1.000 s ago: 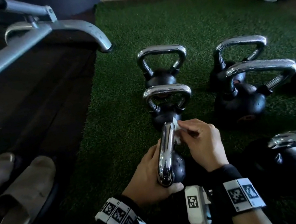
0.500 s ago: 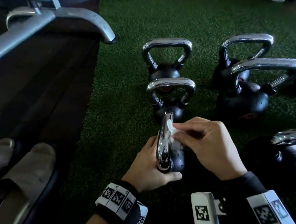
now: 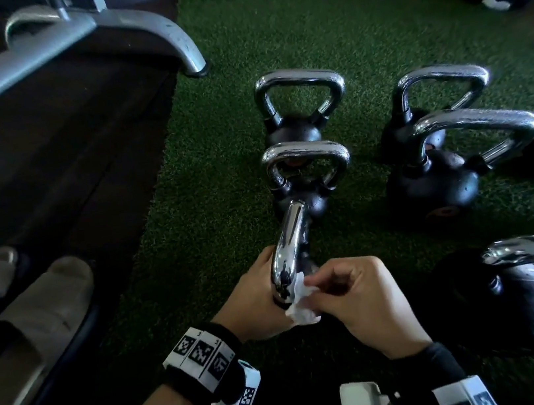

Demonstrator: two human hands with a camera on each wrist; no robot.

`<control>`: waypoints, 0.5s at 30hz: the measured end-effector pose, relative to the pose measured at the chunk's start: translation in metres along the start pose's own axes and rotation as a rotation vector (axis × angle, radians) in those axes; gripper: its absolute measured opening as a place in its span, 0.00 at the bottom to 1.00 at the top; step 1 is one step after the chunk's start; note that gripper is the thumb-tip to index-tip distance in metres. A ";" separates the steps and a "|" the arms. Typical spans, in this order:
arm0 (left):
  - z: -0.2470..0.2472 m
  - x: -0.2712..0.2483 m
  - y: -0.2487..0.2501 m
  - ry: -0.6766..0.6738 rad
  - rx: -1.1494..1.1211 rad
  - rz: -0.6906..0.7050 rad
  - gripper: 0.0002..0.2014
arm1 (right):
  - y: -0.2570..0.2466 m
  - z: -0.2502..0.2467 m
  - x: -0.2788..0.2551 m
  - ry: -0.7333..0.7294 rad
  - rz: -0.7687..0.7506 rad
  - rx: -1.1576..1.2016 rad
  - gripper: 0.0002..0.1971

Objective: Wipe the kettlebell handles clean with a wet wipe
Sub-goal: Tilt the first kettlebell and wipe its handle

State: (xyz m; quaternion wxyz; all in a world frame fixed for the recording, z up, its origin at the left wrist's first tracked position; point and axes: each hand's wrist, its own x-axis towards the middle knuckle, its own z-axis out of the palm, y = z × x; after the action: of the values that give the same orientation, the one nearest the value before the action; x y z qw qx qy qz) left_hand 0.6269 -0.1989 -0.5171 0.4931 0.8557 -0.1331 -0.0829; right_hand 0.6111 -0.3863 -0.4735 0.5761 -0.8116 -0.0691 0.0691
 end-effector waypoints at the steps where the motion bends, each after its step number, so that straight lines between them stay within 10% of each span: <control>1: -0.001 0.000 -0.001 -0.003 -0.021 -0.003 0.42 | 0.002 -0.001 0.001 -0.026 -0.005 -0.034 0.09; 15: -0.007 -0.005 0.003 -0.105 0.051 -0.004 0.51 | -0.009 -0.007 0.011 -0.304 0.015 -0.059 0.09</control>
State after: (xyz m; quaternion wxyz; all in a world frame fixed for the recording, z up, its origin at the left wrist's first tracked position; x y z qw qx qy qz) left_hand 0.6240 -0.1932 -0.5105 0.4631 0.8629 -0.1590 -0.1252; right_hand 0.6232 -0.3876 -0.4627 0.5345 -0.8088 -0.1511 0.1934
